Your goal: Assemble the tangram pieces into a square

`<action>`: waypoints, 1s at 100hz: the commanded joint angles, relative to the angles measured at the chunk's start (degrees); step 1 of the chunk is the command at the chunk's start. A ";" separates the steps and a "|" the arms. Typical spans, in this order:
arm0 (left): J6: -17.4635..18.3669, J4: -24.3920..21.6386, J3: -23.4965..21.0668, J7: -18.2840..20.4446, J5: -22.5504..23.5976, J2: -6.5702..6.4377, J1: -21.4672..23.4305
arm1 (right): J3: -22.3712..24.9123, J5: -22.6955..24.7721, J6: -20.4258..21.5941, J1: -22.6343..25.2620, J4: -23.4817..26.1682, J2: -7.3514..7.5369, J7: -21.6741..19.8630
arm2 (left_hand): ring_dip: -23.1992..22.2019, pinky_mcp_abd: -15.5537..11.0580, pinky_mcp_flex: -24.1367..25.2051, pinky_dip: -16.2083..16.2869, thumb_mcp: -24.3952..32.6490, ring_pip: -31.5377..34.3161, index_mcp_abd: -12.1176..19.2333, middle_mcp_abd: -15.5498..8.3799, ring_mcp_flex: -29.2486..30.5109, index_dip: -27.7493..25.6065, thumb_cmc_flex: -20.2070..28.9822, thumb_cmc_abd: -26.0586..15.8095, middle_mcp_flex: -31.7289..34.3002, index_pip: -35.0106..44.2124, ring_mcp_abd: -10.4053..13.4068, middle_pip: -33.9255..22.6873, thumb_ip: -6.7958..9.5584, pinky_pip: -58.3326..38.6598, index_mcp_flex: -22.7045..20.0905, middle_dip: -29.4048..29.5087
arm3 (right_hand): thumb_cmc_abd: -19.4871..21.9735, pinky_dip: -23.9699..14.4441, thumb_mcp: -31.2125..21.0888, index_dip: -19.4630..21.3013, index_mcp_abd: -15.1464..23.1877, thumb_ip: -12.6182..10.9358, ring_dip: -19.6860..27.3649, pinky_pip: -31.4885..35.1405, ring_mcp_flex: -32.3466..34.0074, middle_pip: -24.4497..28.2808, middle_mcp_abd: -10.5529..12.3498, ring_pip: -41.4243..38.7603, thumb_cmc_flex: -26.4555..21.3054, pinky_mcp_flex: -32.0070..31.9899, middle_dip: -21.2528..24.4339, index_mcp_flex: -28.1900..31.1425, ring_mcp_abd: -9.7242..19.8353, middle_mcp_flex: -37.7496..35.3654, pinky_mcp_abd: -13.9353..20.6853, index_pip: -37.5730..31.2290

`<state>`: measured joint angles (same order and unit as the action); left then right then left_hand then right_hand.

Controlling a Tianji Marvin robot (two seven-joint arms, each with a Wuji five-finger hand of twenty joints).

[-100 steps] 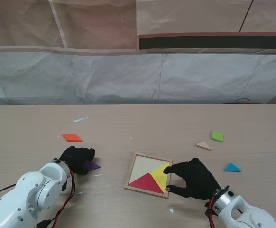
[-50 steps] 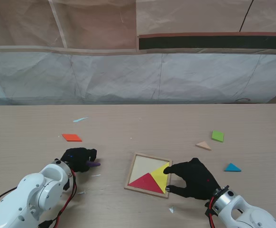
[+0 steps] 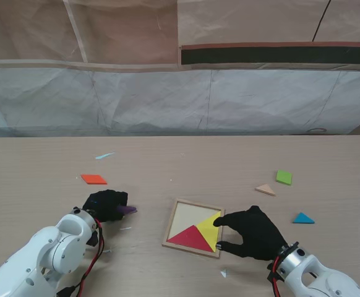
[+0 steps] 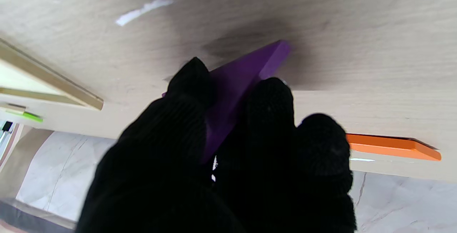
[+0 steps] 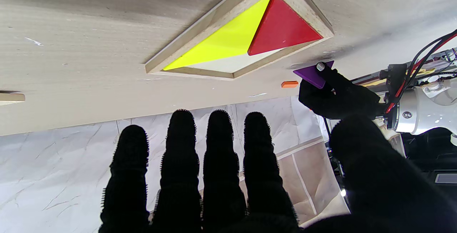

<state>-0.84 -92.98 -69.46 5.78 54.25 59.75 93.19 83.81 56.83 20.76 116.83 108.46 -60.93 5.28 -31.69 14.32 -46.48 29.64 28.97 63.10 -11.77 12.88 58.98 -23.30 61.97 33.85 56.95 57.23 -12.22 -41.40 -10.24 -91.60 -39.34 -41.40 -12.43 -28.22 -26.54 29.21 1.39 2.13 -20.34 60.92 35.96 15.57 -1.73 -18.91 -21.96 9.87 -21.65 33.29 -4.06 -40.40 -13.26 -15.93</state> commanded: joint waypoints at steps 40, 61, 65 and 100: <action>-2.24 -2.83 8.49 -0.02 -13.79 2.20 -7.22 | -0.20 0.19 -0.27 0.42 0.16 -0.21 -0.48 | -1.85 -0.67 -1.51 0.87 11.99 5.56 0.74 1.43 2.60 1.04 -1.28 2.82 3.43 5.68 -3.16 -6.04 -1.35 -7.47 -1.89 -1.50 | 1.75 -0.34 1.22 -0.47 0.65 -0.12 0.35 -0.67 -0.89 -0.72 0.02 0.76 -0.73 -0.92 0.07 0.23 0.17 1.26 -0.35 -0.23; -4.32 0.26 17.15 -0.94 -16.98 3.13 -13.28 | -0.16 0.21 -0.09 0.42 0.17 -0.23 -0.31 | -1.69 -0.96 -1.50 1.38 13.39 6.64 0.34 1.52 2.84 0.80 -2.01 3.36 3.48 6.52 -3.43 -7.00 -1.79 -8.62 -1.51 -1.18 | 1.69 -0.34 1.21 -0.47 0.60 -0.13 0.35 -0.66 -0.87 -0.70 0.05 0.73 -0.76 -0.88 0.07 0.28 0.17 1.16 -0.33 -0.26; -4.45 1.11 18.59 -1.30 -16.99 3.31 -14.28 | -0.19 0.18 -0.07 0.37 0.12 -0.25 -0.18 | -1.63 -1.14 -1.57 1.40 13.50 6.75 0.45 1.32 2.93 0.69 -2.20 3.52 3.54 6.73 -3.19 -7.21 -1.89 -8.66 -1.50 -1.14 | 1.67 -0.34 1.22 -0.47 0.61 -0.12 0.35 -0.66 -0.86 -0.70 0.14 0.73 -0.75 -0.88 0.07 0.27 0.22 1.17 -0.34 -0.26; -7.94 7.94 28.26 -5.47 -22.71 6.32 -21.41 | -0.39 -0.17 -0.04 0.07 -0.01 -0.22 -0.56 | -1.11 -0.94 -1.14 1.96 13.95 7.64 0.69 0.87 2.88 0.53 -3.37 4.08 3.43 7.41 -3.86 -8.53 -2.90 -9.68 -1.27 -0.33 | 1.71 -0.34 1.22 -0.48 0.67 -0.12 0.36 -0.64 -0.90 -0.70 0.09 0.76 -0.72 -0.91 0.07 0.24 0.20 1.17 -0.35 -0.25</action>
<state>-8.03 -85.27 -41.43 -0.29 32.17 64.80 72.35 83.58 56.59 20.55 116.69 108.22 -60.94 5.54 -31.90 15.10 -47.08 30.76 37.73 68.03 -12.57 13.97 59.59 -22.39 58.52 37.86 58.10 60.93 -13.33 -43.69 -12.58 -96.76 -39.50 -41.41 -12.43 -28.22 -26.04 29.21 1.39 2.13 -20.34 60.92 35.96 15.57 -1.73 -18.91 -21.97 9.87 -21.65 33.29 -4.06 -40.40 -13.26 -15.93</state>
